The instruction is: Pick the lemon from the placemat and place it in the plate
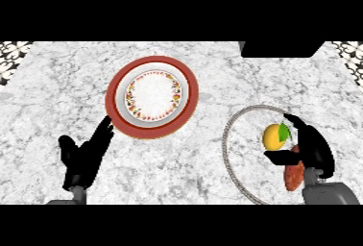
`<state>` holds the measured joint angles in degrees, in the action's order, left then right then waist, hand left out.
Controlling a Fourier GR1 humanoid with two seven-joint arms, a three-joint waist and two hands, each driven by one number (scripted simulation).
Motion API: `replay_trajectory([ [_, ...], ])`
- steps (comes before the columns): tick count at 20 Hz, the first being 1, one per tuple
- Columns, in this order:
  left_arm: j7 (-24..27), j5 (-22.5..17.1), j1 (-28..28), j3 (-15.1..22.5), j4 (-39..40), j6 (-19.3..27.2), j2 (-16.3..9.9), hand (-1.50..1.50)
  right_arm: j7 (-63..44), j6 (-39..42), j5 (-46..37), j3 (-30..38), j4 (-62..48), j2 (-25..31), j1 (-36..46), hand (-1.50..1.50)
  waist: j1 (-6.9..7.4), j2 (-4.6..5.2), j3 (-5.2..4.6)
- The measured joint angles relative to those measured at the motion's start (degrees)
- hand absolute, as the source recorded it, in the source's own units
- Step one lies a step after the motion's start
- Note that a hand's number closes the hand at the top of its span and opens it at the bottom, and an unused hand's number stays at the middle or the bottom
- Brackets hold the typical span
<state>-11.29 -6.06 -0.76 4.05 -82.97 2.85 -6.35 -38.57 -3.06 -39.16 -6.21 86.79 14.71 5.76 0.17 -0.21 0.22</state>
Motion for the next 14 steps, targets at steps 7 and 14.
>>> replay_trajectory([
  [7,-0.7,0.25,0.4,-0.83,0.15,-0.75,0.26,0.0,3.97,0.68,-3.73,0.33,-2.49,0.88,0.96,1.5,-0.09,-0.11,-0.19],
  [14,-1.72,0.21,-0.04,-1.31,-0.84,-1.26,0.57,0.0,2.56,-4.1,-11.58,-2.43,1.16,-2.39,0.62,1.5,-0.04,-0.14,-0.16],
])
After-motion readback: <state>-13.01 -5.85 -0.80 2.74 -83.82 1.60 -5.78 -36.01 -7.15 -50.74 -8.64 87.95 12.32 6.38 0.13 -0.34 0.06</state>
